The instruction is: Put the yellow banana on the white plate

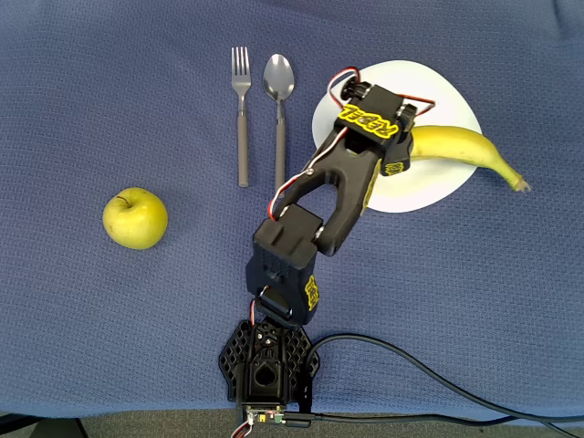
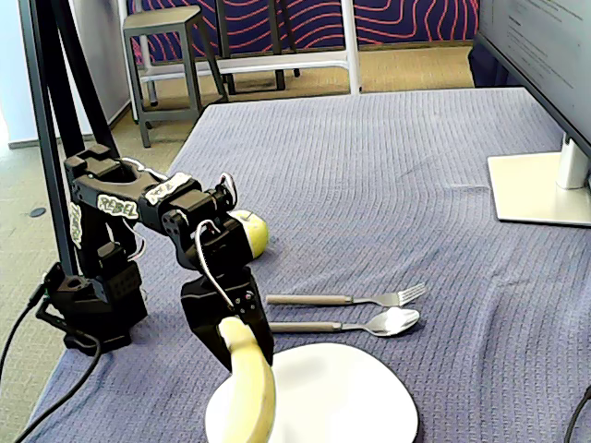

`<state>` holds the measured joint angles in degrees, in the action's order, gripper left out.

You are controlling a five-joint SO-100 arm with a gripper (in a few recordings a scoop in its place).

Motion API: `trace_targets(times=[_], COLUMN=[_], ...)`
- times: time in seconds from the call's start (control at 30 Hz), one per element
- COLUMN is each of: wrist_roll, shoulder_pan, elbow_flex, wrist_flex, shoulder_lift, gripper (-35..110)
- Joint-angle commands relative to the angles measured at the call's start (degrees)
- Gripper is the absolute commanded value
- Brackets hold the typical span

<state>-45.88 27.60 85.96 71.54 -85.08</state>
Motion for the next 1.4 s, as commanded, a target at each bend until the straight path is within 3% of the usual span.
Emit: trace_targets(times=[0.0, 0.4, 1.37], wrist_roll=[1.7, 7.4, 8.6], shoulder_pan=[0.6, -0.5, -7.9], elbow_flex=[-7.7, -17.0, -34.7], wrist_flex=[-2.1, -3.2, -0.4], shoulder_lift=[-0.5, 7.2, 23.4], gripper=[0, 0, 0])
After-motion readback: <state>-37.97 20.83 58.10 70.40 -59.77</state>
